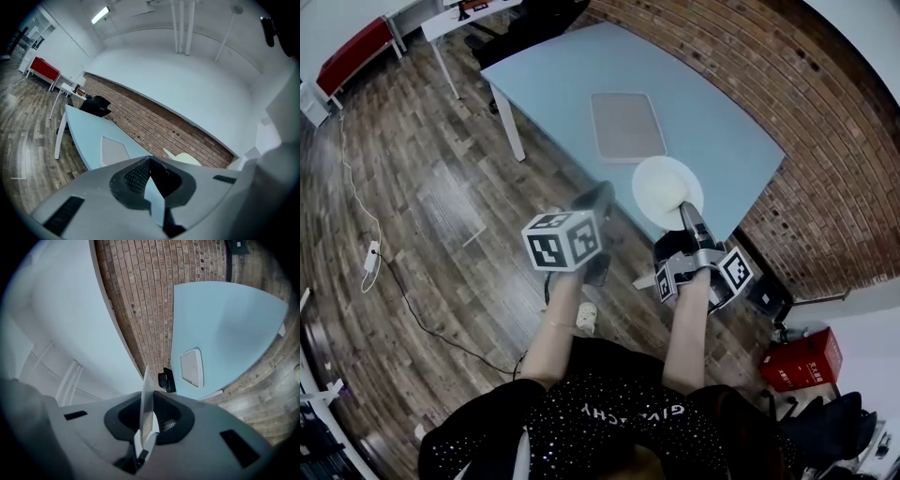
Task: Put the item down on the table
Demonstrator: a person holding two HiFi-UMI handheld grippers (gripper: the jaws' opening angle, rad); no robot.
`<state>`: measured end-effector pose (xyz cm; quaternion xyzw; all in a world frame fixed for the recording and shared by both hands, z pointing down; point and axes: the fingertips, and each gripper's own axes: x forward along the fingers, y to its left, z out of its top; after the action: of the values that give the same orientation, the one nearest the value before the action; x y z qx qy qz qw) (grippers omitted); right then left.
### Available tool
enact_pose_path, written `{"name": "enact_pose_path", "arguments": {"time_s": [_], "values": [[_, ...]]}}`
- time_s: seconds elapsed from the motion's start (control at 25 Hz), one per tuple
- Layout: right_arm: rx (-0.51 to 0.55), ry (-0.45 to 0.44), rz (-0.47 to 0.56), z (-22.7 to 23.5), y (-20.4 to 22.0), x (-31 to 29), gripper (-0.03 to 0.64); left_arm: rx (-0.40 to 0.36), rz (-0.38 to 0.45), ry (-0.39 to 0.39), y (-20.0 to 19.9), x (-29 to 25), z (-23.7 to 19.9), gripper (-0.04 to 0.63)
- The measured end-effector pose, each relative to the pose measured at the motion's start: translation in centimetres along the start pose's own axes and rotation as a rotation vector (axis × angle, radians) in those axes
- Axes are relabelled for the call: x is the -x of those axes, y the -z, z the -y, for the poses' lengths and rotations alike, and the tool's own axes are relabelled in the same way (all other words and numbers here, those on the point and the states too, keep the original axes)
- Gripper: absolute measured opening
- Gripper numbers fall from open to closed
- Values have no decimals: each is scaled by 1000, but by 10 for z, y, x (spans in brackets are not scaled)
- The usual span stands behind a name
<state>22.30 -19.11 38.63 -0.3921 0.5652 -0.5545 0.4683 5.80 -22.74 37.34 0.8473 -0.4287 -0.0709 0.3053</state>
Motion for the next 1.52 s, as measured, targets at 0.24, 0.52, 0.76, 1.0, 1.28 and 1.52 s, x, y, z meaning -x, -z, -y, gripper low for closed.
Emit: {"name": "enact_pose_path", "arguments": {"time_s": [0.24,0.52,0.76,1.0,1.28,1.52], "values": [[-8,12,11,12,-17,-51,35,0,-7,4,-20,-41,-25,11],[-7,-6,-8,14,-20,-82,35,-9,3,-5,-34,-59,-41,11],[-35,31,-35,37,-14,-93,35,-9,-15,-50,-28,-56,-56,11],[-38,35,-63,46,-12,-122,35,12,-1,-79,-36,-67,-80,11],[-26,51,-46,57,-39,-175,35,11,-28,-86,-50,-118,-105,11],[3,81,-50,72,-59,-241,35,31,-62,-83,-63,-175,-138,11]]}}
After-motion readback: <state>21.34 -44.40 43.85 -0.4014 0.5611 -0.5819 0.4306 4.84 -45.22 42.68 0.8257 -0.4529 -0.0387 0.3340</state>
